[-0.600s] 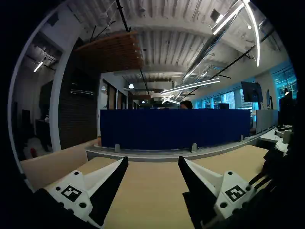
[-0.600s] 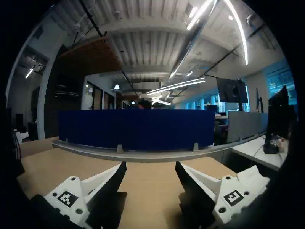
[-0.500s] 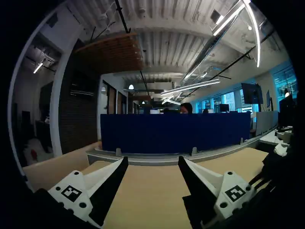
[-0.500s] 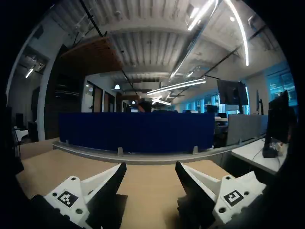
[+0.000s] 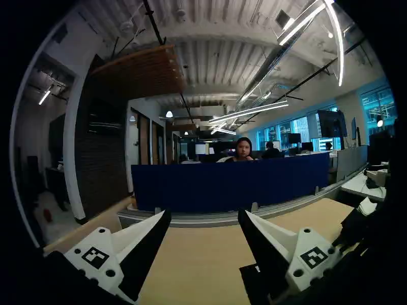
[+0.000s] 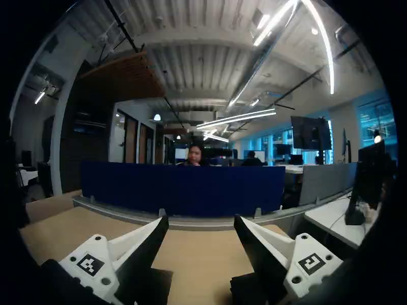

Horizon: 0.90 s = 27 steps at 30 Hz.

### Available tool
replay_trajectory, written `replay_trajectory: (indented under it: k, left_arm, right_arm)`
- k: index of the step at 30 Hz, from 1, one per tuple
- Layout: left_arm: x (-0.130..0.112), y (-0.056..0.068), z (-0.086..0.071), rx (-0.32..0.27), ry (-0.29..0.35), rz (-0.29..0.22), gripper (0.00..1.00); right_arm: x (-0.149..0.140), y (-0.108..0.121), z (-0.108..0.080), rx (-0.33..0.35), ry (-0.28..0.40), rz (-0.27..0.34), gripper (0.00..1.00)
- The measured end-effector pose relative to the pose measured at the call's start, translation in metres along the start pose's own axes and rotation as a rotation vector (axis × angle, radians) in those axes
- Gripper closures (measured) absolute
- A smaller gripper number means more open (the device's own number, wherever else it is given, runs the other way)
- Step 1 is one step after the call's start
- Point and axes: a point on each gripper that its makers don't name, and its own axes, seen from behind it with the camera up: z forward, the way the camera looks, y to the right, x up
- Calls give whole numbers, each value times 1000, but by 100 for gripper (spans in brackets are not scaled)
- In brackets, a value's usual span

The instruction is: Fold towel

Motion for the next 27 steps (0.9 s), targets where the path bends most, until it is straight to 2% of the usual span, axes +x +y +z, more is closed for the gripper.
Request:
replay_trajectory:
  k: [8,21,27]
  left_arm:
    - [-11,15,-5,-75,-65,28,3]
    - [-49,50,-17,-281,-204,61,3]
    - [-63,54,-19,-314,-235,70,3]
  right_arm:
    - [-6,-13,-4,69,-60,-50,0]
    - [-45,-60,-11,295,-256,-148,0]
    - [-53,-72,-14,349,-293,-171,0]
